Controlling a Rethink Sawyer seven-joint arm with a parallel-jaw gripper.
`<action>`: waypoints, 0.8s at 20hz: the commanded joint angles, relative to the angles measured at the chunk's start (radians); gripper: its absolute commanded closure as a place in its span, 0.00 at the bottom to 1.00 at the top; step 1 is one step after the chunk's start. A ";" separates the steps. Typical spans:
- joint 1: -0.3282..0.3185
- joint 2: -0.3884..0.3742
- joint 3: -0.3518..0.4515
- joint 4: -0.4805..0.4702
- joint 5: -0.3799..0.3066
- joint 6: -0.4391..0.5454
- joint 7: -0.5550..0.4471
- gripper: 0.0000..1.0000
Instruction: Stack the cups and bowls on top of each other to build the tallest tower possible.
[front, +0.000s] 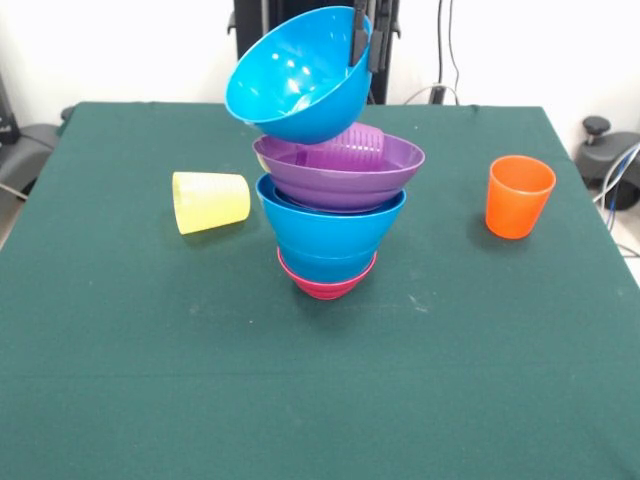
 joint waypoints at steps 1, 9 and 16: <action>0.016 0.058 0.002 -0.005 -0.045 -0.053 0.037 1.00; 0.015 0.053 0.003 -0.004 -0.037 -0.022 0.026 0.00; 0.015 0.052 0.000 -0.018 -0.042 -0.032 0.027 0.00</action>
